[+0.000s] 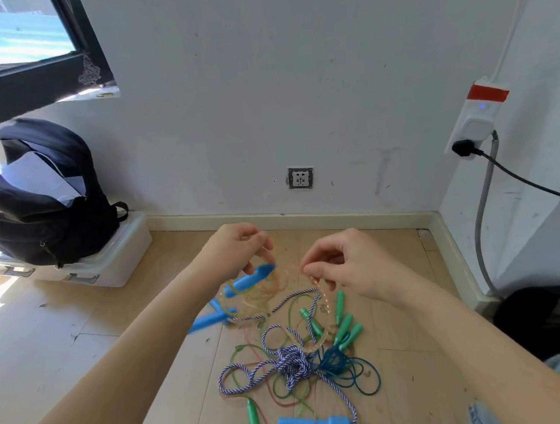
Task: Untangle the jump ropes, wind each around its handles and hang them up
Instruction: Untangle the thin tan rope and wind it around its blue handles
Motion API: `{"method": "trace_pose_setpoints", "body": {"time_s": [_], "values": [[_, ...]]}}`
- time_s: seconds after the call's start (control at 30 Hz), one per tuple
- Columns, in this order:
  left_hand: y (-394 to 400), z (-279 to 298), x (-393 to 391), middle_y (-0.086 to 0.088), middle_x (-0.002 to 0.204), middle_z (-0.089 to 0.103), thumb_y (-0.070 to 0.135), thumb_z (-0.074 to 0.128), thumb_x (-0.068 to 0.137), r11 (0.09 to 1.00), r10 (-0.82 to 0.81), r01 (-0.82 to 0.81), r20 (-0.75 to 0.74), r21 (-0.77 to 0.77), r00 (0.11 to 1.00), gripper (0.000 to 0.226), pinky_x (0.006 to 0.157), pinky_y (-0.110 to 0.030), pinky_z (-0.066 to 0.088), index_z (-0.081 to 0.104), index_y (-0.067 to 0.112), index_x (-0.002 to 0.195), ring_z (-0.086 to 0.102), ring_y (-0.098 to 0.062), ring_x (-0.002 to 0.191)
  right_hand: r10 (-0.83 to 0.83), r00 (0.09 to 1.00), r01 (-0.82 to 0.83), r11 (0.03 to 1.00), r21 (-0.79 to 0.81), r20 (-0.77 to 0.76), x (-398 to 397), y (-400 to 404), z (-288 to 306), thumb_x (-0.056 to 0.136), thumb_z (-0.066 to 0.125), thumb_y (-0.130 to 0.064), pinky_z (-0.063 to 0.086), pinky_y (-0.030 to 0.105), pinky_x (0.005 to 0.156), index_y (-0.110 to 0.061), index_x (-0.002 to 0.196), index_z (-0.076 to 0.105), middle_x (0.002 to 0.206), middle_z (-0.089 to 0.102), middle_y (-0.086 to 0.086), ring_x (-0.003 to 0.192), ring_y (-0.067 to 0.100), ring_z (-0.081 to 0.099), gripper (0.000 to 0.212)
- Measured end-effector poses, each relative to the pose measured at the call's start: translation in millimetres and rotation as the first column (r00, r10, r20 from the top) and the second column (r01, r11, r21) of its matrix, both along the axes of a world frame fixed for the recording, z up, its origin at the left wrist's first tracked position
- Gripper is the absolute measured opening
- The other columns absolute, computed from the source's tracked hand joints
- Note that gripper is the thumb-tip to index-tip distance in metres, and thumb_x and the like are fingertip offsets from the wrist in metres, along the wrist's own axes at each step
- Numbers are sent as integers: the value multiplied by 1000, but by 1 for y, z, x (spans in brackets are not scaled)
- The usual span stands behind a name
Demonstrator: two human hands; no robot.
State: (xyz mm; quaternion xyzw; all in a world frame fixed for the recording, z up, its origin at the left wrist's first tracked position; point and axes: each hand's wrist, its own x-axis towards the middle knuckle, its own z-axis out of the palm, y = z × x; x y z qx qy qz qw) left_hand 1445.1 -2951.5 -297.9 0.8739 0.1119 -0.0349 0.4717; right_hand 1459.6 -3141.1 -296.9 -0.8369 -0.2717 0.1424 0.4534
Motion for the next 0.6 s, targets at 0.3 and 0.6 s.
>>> {"method": "trace_pose_setpoints", "body": {"time_s": [0.3,0.6], "values": [[-5,19,-9,12,77,68,24,48,94,999,-34,40,171,-34,985,23,38,-11,31,67,19,82,38,-1,35,-27,996,62,906,-418,90,4,-8,-17,81,68,-29,35,10,70,-19,126,50,120,54,-6,88,5,47,49],[-15,41,-16,7,69,61,22,46,95,894,-89,180,232,-410,969,22,36,-12,18,64,14,84,30,-4,37,-108,984,129,980,-153,142,7,-2,-17,79,68,-38,32,8,59,-28,94,60,97,59,-15,72,-8,50,20]]}}
